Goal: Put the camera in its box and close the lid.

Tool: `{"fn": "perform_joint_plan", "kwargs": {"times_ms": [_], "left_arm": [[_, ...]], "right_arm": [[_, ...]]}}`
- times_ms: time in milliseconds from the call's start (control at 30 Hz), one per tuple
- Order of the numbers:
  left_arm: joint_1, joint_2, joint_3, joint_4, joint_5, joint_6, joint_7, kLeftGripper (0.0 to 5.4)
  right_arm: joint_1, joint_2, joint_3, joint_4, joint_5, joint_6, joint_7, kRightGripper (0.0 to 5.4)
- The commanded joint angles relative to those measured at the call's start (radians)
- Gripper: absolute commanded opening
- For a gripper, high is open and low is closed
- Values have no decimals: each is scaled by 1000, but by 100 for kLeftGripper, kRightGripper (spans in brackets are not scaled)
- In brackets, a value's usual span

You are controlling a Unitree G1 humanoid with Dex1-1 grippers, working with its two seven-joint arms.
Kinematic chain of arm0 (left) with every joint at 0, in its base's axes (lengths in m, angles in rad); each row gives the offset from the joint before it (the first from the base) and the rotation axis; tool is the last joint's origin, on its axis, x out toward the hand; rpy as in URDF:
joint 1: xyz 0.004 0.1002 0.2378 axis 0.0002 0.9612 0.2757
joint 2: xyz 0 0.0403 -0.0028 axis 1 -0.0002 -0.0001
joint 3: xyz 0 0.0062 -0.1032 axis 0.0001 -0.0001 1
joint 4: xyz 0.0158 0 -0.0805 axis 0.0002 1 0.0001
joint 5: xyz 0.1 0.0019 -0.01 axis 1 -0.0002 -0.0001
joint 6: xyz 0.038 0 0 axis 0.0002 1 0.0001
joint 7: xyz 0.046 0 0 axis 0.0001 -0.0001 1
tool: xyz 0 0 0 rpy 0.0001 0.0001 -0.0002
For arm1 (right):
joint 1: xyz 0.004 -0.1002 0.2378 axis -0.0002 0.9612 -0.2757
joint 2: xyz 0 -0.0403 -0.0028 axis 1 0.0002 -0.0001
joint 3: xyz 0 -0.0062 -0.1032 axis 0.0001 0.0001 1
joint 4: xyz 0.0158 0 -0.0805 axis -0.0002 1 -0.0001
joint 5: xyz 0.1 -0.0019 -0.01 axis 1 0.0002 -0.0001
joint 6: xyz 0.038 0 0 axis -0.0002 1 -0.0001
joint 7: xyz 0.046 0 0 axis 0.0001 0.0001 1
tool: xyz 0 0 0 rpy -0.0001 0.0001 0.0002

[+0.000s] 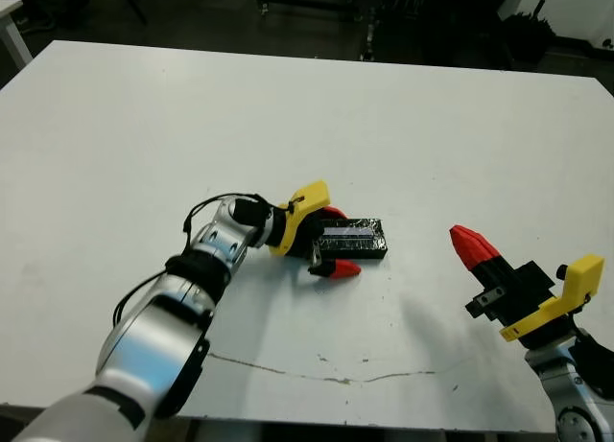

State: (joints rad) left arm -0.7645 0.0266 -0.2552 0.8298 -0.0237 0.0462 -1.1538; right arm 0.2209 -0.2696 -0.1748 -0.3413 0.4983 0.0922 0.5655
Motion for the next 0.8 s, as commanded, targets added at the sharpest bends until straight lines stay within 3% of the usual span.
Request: {"fn": "perform_joint_plan", "kwargs": {"times_ms": [33,233,433,667,800], "left_arm": [[33,-5,27,-134,-77,88,-33,539],[81,65,59,-321,-172,191,-74,539],[134,114,138,-452,-269,206,-38,539],[259,141,254,-655,-256,140,260,539],[408,47,326,-820,-285,98,503,527]], "right_arm": [[3,-8,-3,-2,10,12,-2,0],[4,-8,-1,-3,8,6,-5,0],[3,-9,-6,-1,11,6,-6,0],[2,-7,-7,3,3,-7,-6,0],[4,8,-10,-3,-2,-14,-27,0]]}}
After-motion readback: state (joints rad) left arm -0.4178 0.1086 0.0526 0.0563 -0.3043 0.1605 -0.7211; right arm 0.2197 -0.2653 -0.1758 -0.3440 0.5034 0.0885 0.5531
